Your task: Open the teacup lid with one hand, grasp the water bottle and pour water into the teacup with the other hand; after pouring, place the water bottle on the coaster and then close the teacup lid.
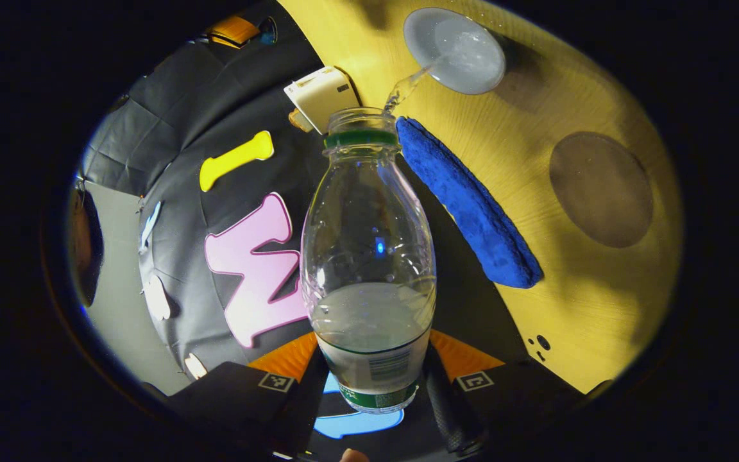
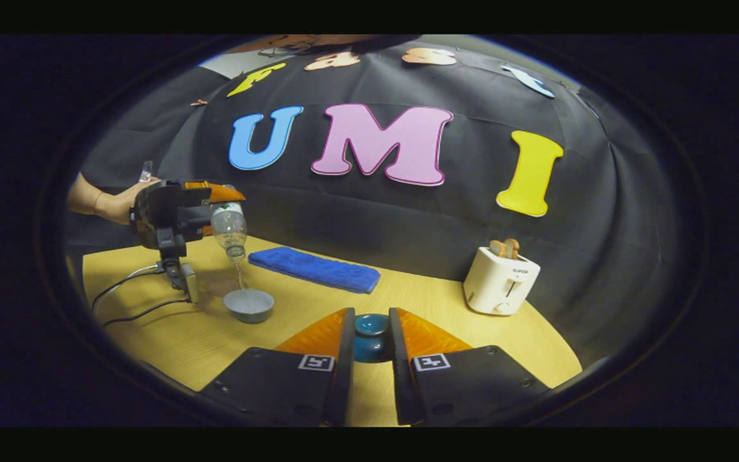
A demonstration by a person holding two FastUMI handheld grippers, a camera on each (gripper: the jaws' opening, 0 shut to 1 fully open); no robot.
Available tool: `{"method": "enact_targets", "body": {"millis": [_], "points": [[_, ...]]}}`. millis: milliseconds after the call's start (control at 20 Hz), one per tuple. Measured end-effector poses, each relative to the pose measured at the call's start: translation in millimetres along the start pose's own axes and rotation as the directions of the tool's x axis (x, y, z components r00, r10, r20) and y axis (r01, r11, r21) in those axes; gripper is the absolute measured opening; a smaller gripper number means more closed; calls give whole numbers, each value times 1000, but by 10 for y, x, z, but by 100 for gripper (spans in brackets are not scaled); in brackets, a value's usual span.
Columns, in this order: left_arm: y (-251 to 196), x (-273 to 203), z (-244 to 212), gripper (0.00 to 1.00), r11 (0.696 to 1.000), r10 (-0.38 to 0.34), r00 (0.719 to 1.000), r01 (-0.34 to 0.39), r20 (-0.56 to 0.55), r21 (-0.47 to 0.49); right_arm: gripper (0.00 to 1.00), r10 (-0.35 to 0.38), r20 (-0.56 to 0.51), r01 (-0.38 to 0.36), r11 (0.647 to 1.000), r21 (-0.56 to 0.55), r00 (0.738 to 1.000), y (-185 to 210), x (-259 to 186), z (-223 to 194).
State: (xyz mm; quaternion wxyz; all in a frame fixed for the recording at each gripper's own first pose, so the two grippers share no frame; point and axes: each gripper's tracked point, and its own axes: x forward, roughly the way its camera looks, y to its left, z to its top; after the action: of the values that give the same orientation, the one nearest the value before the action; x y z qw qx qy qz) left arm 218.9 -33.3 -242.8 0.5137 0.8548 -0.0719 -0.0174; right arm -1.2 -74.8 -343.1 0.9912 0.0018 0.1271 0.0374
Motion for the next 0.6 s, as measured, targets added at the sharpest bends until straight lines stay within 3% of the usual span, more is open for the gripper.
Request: {"method": "enact_targets", "body": {"millis": [50, 100, 150, 200, 550, 600], "points": [[37, 14, -3, 76, 1000, 15, 1000, -15, 7, 9, 25, 0, 2, 0, 1000, -3, 1000, 2, 0, 4], [59, 36, 11, 76, 1000, 26, 1000, -26, 16, 17, 34, 0, 4, 0, 1000, -6, 1000, 3, -3, 15], [90, 59, 6, 76, 999, 38, 999, -39, 25, 23, 34, 2, 7, -2, 1000, -8, 1000, -1, -4, 27], [124, 79, 16, 76, 998, 54, 998, -55, 33, 31, 25, 3, 10, -2, 1000, -10, 1000, 15, -14, 19], [468, 106, 43, 76, 978, 183, 978, -191, 97, 79, 25, 7, 19, -6, 1000, -22, 1000, 13, -5, 89], [542, 92, 63, 76, 971, 211, 971, -221, 114, 89, 30, 10, 20, -10, 1000, -23, 1000, 19, -9, 95]]}}
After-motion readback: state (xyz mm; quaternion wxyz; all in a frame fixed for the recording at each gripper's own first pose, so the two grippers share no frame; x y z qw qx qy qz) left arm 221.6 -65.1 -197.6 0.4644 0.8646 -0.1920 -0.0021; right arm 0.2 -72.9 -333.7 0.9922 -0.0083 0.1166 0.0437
